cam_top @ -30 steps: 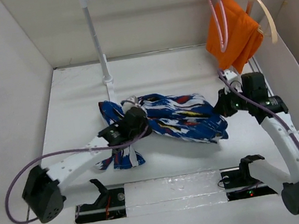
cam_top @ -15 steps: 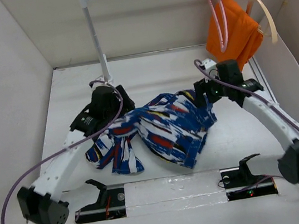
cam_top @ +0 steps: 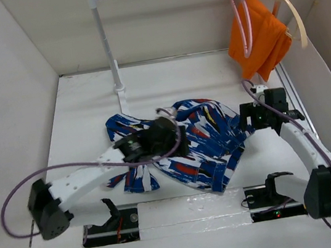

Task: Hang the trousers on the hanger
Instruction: Flatten out the trousers at the center of the board.

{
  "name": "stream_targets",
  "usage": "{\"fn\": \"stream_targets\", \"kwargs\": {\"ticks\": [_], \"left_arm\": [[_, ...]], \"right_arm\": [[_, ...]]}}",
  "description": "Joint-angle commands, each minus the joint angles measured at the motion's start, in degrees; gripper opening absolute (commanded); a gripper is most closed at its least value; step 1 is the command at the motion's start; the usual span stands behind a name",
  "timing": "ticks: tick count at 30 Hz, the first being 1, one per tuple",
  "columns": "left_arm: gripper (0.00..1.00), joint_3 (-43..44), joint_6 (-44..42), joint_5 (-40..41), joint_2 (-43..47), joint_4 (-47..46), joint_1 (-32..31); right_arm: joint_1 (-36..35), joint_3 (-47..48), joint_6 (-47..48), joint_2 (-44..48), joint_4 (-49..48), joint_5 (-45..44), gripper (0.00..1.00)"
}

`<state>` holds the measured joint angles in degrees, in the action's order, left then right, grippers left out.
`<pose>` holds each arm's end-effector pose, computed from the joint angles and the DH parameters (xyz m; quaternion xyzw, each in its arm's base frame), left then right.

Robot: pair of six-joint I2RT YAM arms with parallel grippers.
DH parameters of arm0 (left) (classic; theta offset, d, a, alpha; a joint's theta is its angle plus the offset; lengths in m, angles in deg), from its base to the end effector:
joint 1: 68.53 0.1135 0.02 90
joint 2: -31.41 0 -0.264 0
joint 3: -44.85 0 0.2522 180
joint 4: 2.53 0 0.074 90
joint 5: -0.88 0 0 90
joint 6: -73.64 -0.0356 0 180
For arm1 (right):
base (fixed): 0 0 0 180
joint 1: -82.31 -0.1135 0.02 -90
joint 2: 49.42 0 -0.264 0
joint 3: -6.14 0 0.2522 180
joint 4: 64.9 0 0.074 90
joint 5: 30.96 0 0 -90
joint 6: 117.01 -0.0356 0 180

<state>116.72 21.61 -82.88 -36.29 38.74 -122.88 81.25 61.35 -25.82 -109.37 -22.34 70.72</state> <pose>0.1539 -0.2079 0.3101 0.1034 0.8883 -0.2870 0.3432 0.2128 0.0111 0.2412 -0.0552 0.9256 0.0944 0.3623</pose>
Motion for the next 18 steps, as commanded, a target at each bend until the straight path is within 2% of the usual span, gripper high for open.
{"fn": "stream_targets", "kwargs": {"ticks": [1, 3, 5, 7, 11, 13, 14, 15, 16, 17, 18], "left_arm": [[0.71, 2.34, 1.40, -1.14, -10.58, -2.19, -9.77], [0.71, 2.98, 0.17, -2.71, -16.66, -4.82, -11.92], [0.71, 2.10, -0.79, -5.26, -21.13, -7.71, -13.32], [0.69, 0.18, -1.94, -5.98, -22.82, -9.92, -13.85], [0.63, -1.59, -4.22, -12.28, -26.85, -13.44, -13.86], [0.55, -1.68, -5.71, -14.58, -30.19, -14.33, -15.78], [0.55, -1.68, -5.72, -14.59, -30.21, -14.32, -15.79], [0.40, -1.68, -6.07, -14.85, -30.90, -14.24, -16.40], [0.33, -1.94, -6.16, -16.25, -31.96, -15.02, -16.40], [0.28, -2.29, -6.16, -17.39, -32.31, -15.72, -16.40], [0.18, -2.91, -6.07, -18.71, -32.84, -16.69, -17.10]], "right_arm": [[6.75, -1.81, -0.75, -5.87, -4.10, 0.42, 0.85], [11.31, -3.82, -3.19, -8.42, -5.58, 4.21, 0.85], [12.40, -5.50, -5.22, -8.70, -8.22, 7.55, 0.85], [12.40, -6.82, -6.20, -8.44, -8.49, 7.13, 0.84], [13.88, -9.80, -9.97, -9.13, -12.61, 5.54, 0.79], [15.39, -11.48, -12.68, -14.03, -19.80, 11.33, 0.55], [15.39, -11.48, -12.70, -14.06, -19.83, 11.34, 0.55], [15.91, -11.31, -12.97, -15.37, -22.09, 11.78, 0.48], [15.91, -10.96, -13.40, -16.16, -22.81, 12.31, 0.25], [15.91, -10.69, -13.84, -16.43, -23.25, 11.96, 0.19], [15.91, -10.34, -13.93, -15.83, -24.65, 11.18, 0.14]]}}
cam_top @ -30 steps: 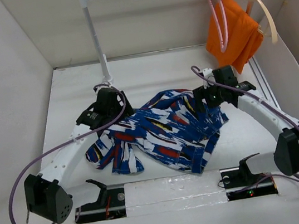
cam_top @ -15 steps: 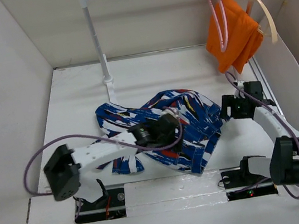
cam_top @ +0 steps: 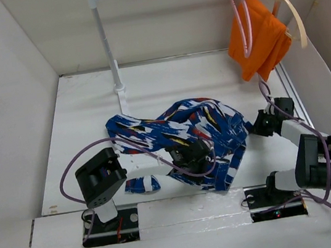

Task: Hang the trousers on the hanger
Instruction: Flatten out the trousers at the center of the board.

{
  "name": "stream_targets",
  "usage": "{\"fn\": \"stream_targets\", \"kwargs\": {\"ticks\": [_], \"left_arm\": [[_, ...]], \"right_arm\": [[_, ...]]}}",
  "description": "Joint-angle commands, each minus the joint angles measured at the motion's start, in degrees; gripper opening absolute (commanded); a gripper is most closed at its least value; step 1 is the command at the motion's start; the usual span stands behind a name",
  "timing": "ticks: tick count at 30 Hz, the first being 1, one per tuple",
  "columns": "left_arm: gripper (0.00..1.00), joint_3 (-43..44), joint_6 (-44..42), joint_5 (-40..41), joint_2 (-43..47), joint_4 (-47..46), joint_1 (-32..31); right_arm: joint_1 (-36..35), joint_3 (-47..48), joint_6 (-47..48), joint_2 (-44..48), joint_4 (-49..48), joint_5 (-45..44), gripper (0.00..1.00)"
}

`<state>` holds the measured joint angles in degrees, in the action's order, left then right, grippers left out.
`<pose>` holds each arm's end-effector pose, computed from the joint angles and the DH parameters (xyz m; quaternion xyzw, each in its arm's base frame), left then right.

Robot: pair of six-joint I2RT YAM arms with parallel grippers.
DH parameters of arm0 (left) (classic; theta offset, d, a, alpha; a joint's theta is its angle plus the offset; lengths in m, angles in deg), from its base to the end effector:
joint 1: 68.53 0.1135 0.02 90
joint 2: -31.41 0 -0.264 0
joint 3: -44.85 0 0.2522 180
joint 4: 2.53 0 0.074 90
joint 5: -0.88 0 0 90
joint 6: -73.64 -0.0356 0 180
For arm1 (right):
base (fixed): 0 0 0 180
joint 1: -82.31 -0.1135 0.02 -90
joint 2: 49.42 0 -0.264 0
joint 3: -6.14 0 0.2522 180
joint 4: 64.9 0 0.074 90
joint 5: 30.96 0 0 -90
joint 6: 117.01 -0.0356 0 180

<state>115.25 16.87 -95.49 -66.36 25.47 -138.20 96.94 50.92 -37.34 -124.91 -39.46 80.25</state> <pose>0.1151 -0.3219 0.1691 0.3137 0.9002 -0.2655 0.1437 0.2262 -0.0457 0.1513 0.1509 0.9297 0.1652 0.2926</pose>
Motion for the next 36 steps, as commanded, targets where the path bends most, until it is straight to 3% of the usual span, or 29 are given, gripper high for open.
{"fn": "stream_targets", "kwargs": {"ticks": [1, 3, 8, 10, 14, 15, 16, 17, 18, 19, 21, 25, 27, 29, 30, 31, 32, 33, 36], "left_arm": [[0.13, -1.71, -1.16, -9.07, -3.55, -5.17, -1.79], [0.00, -0.93, -1.42, -11.99, -4.61, -6.06, -2.49], [0.00, 5.83, -1.77, -20.33, -8.56, -8.52, -5.65], [0.00, 12.59, -0.72, -27.59, -13.11, -11.84, -6.44], [0.00, 31.73, 6.82, -31.51, -22.79, -17.39, -9.34], [0.08, 38.48, 8.41, -30.90, -24.29, -19.14, -9.34], [0.17, 41.33, 9.82, -30.89, -27.00, -21.25, -9.34], [0.24, 43.70, 10.96, -30.81, -27.81, -21.71, -8.82], [0.40, 45.47, 11.58, -30.20, -27.82, -21.62, -8.21], [0.48, 44.70, 10.81, -28.28, -25.38, -20.32, -8.20], [0.59, 38.24, 7.13, -23.45, -20.81, -17.77, -6.02], [0.66, 24.68, 2.46, -6.43, -2.57, -10.65, -0.06], [0.69, 17.84, 1.57, -1.30, 3.36, -8.72, 3.29], [0.70, 13.87, 2.01, 4.69, 12.05, -4.58, 10.14], [0.72, 9.23, 2.53, 5.31, 14.87, -3.61, 13.04], [0.74, 6.66, 3.50, 5.75, 20.64, -1.69, 16.11], [0.75, 3.59, 5.42, 5.76, 24.00, -0.98, 22.23], [0.76, -2.53, 6.22, 5.84, 26.91, -0.45, 25.51], [0.86, -12.48, 8.25, 5.76, 38.08, 2.01, 38.08]], "right_arm": [[0.22, 0.87, -2.59, 1.03, -7.81, -1.06, 0.00], [1.62, 2.54, -2.77, 4.63, -7.73, -2.49, 0.00], [2.68, 14.11, -2.77, 6.32, -5.18, -11.70, 0.00], [4.70, 18.70, -2.33, 3.25, -3.60, -13.91, 0.00], [7.16, 27.41, -1.89, -3.43, -4.04, -15.07, 0.00], [7.86, 30.81, -1.19, -4.49, -2.90, -12.80, 0.05], [8.48, 32.50, -0.14, -5.98, -1.41, -9.64, 0.31], [8.48, 34.35, 2.57, -6.08, 1.65, -8.83, 0.41], [8.48, 35.84, 4.25, -5.47, 7.85, -8.47, 0.46], [8.48, 35.77, 5.65, -2.07, 9.92, -8.03, 0.59], [8.48, 32.63, 8.39, 2.77, 12.30, -7.59, 0.64], [9.01, 20.59, 7.87, 11.75, 12.66, -4.54, 0.65], [7.88, 12.94, 7.25, 14.13, 10.48, 1.08, 0.62], [4.11, 8.81, 7.16, 15.97, 10.20, 5.24, 0.45], [-1.83, 7.92, 7.25, 18.77, 10.55, 4.98, 0.34], [-5.02, 7.47, 7.08, 20.01, 10.99, 3.41, 0.16], [-8.19, 7.04, 6.90, 21.07, 11.52, 3.22, 0.06], [-11.52, 6.60, 6.81, 22.12, 10.74, 3.83, 0.00], [-25.85, 8.77, 6.20, 21.35, 10.90, 2.71, 0.00]]}}
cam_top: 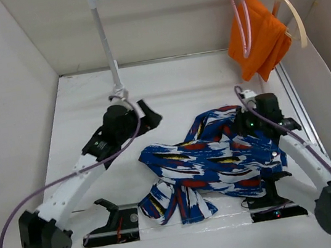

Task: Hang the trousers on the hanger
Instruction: Flatten out the trousers at the center of the board.

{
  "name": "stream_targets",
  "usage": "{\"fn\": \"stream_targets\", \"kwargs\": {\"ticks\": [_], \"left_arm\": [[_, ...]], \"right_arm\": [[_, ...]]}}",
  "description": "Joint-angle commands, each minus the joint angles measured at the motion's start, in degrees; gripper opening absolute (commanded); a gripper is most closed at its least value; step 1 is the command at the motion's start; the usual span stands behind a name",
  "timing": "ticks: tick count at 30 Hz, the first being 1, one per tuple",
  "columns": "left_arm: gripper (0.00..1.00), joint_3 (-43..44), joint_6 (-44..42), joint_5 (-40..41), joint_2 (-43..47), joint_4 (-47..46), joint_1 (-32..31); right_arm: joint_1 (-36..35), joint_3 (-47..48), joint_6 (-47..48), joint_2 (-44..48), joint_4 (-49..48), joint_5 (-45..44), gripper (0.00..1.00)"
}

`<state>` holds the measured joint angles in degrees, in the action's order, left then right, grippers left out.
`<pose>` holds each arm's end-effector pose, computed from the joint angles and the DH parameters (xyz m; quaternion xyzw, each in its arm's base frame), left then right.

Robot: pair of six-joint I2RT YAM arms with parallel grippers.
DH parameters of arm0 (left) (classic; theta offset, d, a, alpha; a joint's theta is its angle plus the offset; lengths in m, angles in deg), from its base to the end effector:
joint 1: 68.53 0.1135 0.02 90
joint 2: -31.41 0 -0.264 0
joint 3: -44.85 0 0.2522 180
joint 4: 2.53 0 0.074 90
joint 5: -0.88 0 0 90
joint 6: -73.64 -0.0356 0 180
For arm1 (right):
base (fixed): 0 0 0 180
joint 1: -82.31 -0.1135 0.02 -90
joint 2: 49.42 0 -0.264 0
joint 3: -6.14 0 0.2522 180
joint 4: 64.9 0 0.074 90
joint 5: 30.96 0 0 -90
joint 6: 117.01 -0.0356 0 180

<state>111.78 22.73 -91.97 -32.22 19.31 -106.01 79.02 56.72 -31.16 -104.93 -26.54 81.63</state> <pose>0.2040 -0.1586 0.3297 0.0031 0.8117 -0.3775 0.4457 0.1984 0.0251 0.2361 -0.0709 0.9008 0.2047 0.3763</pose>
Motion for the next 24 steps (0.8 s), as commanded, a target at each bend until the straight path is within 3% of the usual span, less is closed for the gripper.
{"fn": "stream_targets", "kwargs": {"ticks": [1, 2, 3, 4, 5, 8, 12, 18, 21, 24], "left_arm": [[0.87, -10.52, 2.13, -1.50, 7.79, 9.23, 9.05], [0.88, -12.02, 1.78, -3.89, 8.87, 9.50, 11.96], [0.89, -15.86, 0.99, -8.53, 10.27, 9.59, 18.34], [0.89, -15.90, 0.99, -8.57, 10.29, 9.59, 18.40], [0.89, -17.90, 0.90, -9.18, 9.76, 9.50, 20.75], [0.87, -19.76, 2.48, -9.71, 9.15, 8.80, 23.67], [0.85, -18.20, 3.89, -8.49, 10.81, 10.38, 24.29], [0.83, -12.92, 2.48, -1.19, 15.73, 15.56, 24.29], [0.82, -12.30, 2.04, -1.19, 15.74, 16.62, 24.29], [0.81, -13.09, 2.22, -1.02, 16.44, 16.97, 24.29]], "right_arm": [[-15.62, 3.78, -0.42, -0.29, -1.75, -1.73, 0.12], [-19.35, 4.74, -0.86, -1.44, -1.75, -2.72, 0.25], [-26.69, 8.06, -2.17, -4.06, -3.66, -4.47, 0.58], [-30.42, 8.09, -2.80, -5.65, -3.68, -5.27, 0.58], [-33.85, 10.62, -3.41, -7.75, -6.55, -6.23, 0.68], [-45.61, 16.86, -3.86, -19.31, -10.44, -6.77, 0.72], [-54.61, 32.15, -0.08, -36.57, -7.73, -10.28, 0.73], [-56.48, 48.06, 1.42, -54.16, -2.72, -11.59, 0.68], [-57.09, 48.26, 1.68, -55.32, -3.24, -12.31, 0.66], [-57.09, 48.96, 1.42, -56.64, -1.84, -14.14, 0.55]]}}
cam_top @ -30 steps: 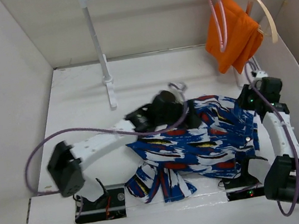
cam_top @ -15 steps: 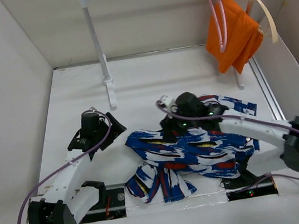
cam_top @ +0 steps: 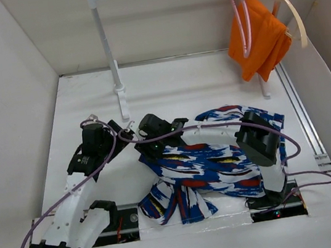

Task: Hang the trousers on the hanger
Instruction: Flatten out the trousers at the center of the board.

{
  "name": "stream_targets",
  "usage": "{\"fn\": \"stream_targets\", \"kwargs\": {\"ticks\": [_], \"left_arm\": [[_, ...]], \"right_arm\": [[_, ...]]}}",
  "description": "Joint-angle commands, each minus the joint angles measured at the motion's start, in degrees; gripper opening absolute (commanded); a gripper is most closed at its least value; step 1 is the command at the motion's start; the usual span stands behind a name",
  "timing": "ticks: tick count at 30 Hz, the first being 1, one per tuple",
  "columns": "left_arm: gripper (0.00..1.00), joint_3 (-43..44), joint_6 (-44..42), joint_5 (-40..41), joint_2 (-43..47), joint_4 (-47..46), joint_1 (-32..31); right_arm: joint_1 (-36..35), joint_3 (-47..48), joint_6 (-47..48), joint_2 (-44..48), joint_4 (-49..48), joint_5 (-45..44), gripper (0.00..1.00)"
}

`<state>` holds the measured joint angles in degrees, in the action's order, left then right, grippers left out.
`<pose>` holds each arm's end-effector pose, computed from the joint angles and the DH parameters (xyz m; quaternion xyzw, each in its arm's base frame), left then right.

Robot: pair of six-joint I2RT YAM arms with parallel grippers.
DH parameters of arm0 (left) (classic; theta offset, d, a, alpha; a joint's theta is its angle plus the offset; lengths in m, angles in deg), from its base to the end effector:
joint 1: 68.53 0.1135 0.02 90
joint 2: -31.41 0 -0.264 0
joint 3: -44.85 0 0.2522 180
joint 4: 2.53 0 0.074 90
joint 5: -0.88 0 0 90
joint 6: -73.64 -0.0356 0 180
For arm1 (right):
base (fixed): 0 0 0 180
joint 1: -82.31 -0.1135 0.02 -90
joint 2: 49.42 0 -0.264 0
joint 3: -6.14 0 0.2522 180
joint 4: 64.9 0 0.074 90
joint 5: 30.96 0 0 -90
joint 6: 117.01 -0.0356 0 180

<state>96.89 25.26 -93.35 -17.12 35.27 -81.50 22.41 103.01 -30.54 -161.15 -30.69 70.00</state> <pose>0.1820 -0.0446 0.2651 -0.2019 0.8603 -0.2431 0.4000 0.2112 0.3779 0.2117 -0.4699 0.8063 0.2591 0.2490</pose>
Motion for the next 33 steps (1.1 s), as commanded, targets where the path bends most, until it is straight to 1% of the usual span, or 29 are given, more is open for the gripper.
{"fn": "stream_targets", "kwargs": {"ticks": [1, 2, 3, 4, 5, 6, 8, 9, 11, 12, 14, 15, 16, 17, 18, 19, 20, 21, 22, 23, 24, 25, 26, 27, 29, 31, 32, 33], "left_arm": [[0.81, 1.53, -0.32, 0.97, 1.95, 1.02, -0.21], [0.81, 1.18, -0.14, 0.98, 2.30, 1.10, -0.21], [0.81, 0.75, -0.06, 0.89, 2.56, 1.02, -0.21], [0.81, 0.74, 0.03, 1.15, 2.83, 1.19, -0.21], [0.81, 0.65, 0.03, 1.41, 2.92, 1.54, -0.21], [0.81, 0.83, 0.03, 1.85, 2.83, 2.24, -0.21], [0.80, 1.00, 0.21, 3.61, 3.09, 3.04, -0.21], [0.80, 0.74, 0.30, 5.88, 3.62, 3.04, -0.21], [0.80, 0.48, 0.56, 5.64, 3.71, 2.51, -0.21], [0.80, 0.39, 0.65, 5.20, 3.54, 2.08, -0.21], [0.79, 0.39, 0.13, 4.58, 2.83, 1.55, -0.21], [0.77, 0.65, -0.31, 2.23, 2.31, 0.76, -0.21], [0.76, 0.74, -0.93, 0.21, 2.13, 0.32, -0.21], [0.75, 0.83, -2.59, -1.03, 1.87, -0.30, -0.21], [0.74, 1.09, -3.30, -2.00, 1.25, -1.26, -0.21], [0.73, 1.35, -4.18, -2.97, 0.64, -1.62, -1.08], [0.73, 1.88, -4.79, -2.72, -0.24, -1.53, -2.13], [0.73, 3.10, -6.63, -2.54, -2.42, -1.53, -5.02], [0.73, 3.81, -7.43, -2.71, -3.84, -1.62, -6.61], [0.73, 4.69, -8.31, -2.63, -5.50, -1.36, -8.28], [0.74, 6.52, -9.71, -2.54, -9.09, -0.83, -12.13], [0.76, 7.85, -10.59, -1.76, -12.69, -0.39, -16.60], [0.77, 8.82, -10.95, -1.83, -16.47, 0.22, -18.73], [0.77, 8.83, -11.13, -2.36, -16.51, 0.23, -20.84], [0.78, 8.74, -10.69, -2.28, -19.65, 0.58, -24.89], [0.78, 7.34, -9.55, -1.66, -22.65, -0.38, -28.58], [0.78, 6.11, -9.46, -2.01, -23.35, -0.91, -28.60], [0.78, 5.32, -9.20, -3.58, -25.54, -2.22, -28.60]], "right_arm": [[-0.48, 2.93, 0.81, -1.21, 2.58, -4.35, 0.43], [-0.48, 3.02, 0.89, -1.57, 3.10, -4.89, 0.32], [-0.48, 3.02, 0.72, -1.92, 3.37, -5.42, 0.25], [-0.48, 2.85, 0.46, -1.66, 3.46, -6.38, 0.24], [-0.48, 2.32, 0.45, -1.31, 2.24, -6.56, 0.31], [-0.48, 1.71, 0.45, -0.70, 1.45, -6.31, 0.35], [-0.48, -0.57, -0.59, 1.06, -0.48, -5.16, 0.07], [-0.48, -1.10, -1.04, 1.85, -0.58, -5.33, 0.00], [0.04, -3.11, -1.83, 4.30, -1.89, -5.78, 0.00], [0.05, -4.17, -2.18, 9.10, -2.69, -5.78, 0.00], [0.57, -6.20, -3.24, 15.45, -2.78, -7.00, 0.00], [1.70, -8.03, -3.06, 22.62, -2.52, -7.35, 0.00], [2.24, -8.92, -2.71, 25.99, -2.17, -8.40, 0.00], [2.94, -9.80, -2.54, 29.25, 0.71, -8.67, 0.00], [3.82, -10.77, -2.45, 35.02, 3.26, -8.76, 0.00], [5.83, -11.39, -2.27, 37.95, 5.37, -9.29, 0.00], [6.89, -12.52, -2.27, 40.85, 9.48, -9.81, 0.00], [8.12, -13.67, -2.44, 43.93, 11.52, -10.25, 0.00], [9.52, -16.37, -2.88, 50.31, 13.63, -10.61, 0.00], [12.06, -17.53, -3.32, 53.94, 17.05, -12.87, 0.00], [13.39, -19.02, -3.76, 57.72, 18.47, -13.76, 0.00], [16.36, -21.91, -4.81, 68.11, 21.01, -14.99, 0.00], [19.53, -22.37, -5.08, 71.17, 24.00, -15.27, 0.00], [19.56, -22.38, -5.08, 71.20, 24.03, -15.27, 0.00], [23.92, -22.99, -5.00, 76.18, 27.35, -14.40, 0.00], [26.05, -23.34, -3.95, 77.00, 28.77, -11.51, 0.00], [26.67, -23.87, -3.24, 77.00, 28.95, -9.05, 0.00], [27.20, -24.22, -3.06, 77.00, 29.03, -8.42, 0.00]]}}
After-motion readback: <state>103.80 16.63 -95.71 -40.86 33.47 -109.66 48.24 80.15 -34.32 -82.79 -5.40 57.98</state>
